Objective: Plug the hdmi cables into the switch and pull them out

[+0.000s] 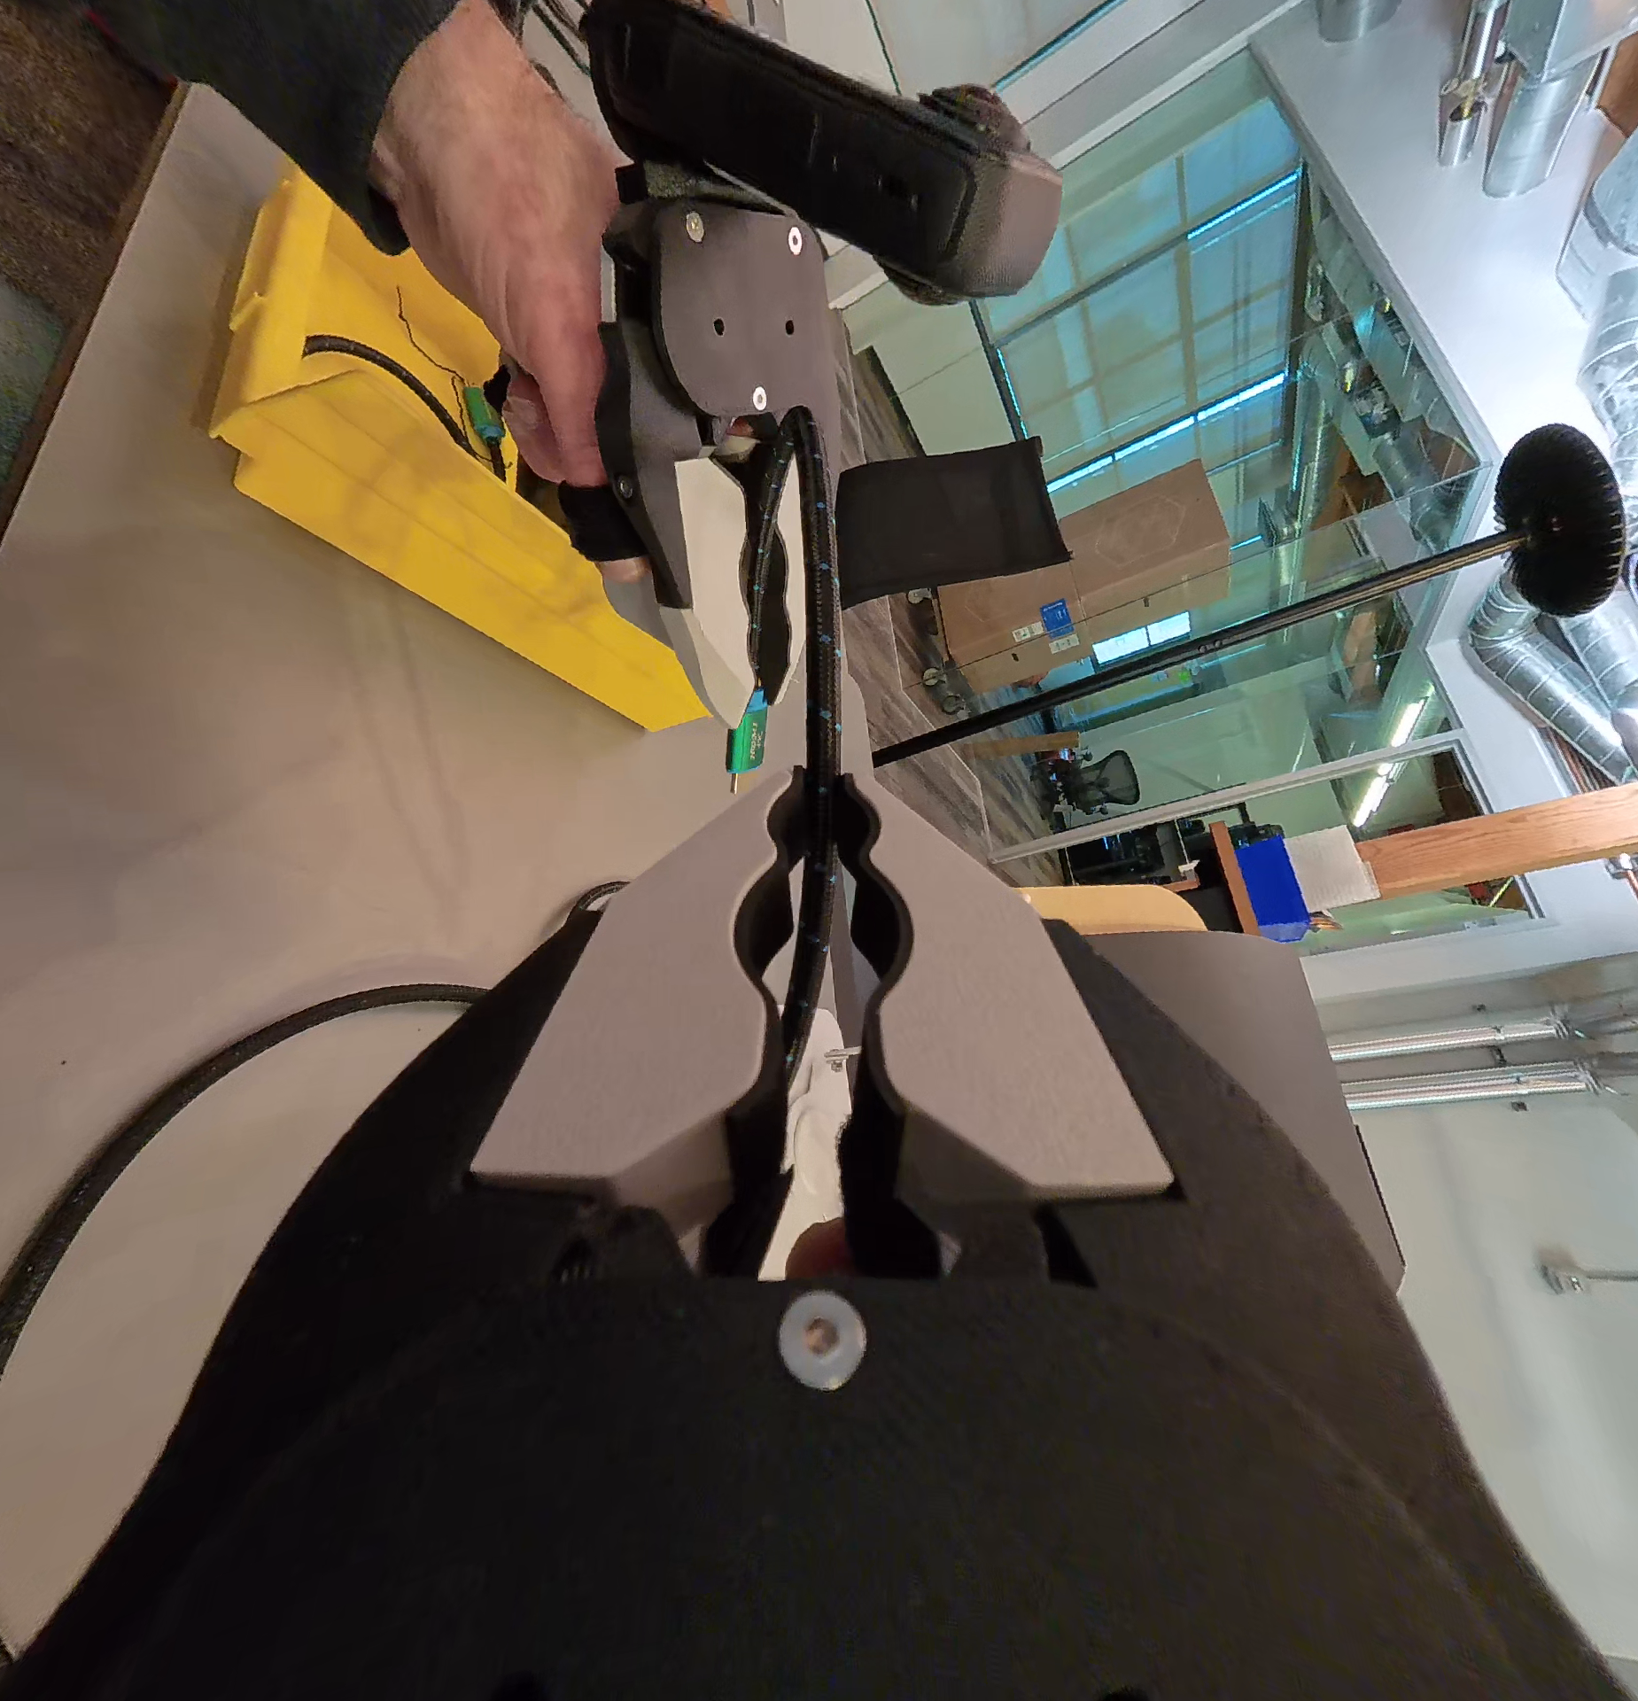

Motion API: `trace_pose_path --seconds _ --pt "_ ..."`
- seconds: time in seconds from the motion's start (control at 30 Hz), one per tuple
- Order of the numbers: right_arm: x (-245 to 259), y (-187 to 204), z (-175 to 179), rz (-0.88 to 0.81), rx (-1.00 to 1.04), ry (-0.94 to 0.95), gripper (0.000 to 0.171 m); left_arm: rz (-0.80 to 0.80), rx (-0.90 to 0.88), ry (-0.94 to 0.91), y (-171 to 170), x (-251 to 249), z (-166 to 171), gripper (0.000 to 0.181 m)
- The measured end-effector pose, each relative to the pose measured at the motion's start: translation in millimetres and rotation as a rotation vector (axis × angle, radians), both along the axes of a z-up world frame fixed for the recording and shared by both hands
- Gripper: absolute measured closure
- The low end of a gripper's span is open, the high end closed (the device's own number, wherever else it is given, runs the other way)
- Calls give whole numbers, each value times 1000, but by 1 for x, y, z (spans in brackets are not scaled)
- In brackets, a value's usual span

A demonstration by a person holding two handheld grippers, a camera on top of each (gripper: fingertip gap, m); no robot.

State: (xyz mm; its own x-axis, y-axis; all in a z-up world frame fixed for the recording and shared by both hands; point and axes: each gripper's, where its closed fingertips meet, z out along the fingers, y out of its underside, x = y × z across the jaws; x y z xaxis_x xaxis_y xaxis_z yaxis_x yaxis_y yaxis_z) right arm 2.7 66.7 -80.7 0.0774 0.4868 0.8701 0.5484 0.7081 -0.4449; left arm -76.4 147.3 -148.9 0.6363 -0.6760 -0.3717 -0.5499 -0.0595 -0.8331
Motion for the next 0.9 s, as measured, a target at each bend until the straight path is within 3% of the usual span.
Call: trace_pose_path --seconds 0.3,0.47,0.63,0.8,0.9 --pt "-2 1 -8 11 -20 -7 167 5 15 -9 2 1 0 163" --pt "-4 12 -33 -8 -102 -43 165 41 75 -10 8 -6 6 163" --pt "-9 16 -56 0 -223 -72 147 66 140 7 14 -8 8 163" --pt "-11 15 -62 20 -263 -74 152 69 171 30 15 -6 4 163" --pt "-13 10 -60 46 -298 -54 145 77 195 26 16 -5 7 164"
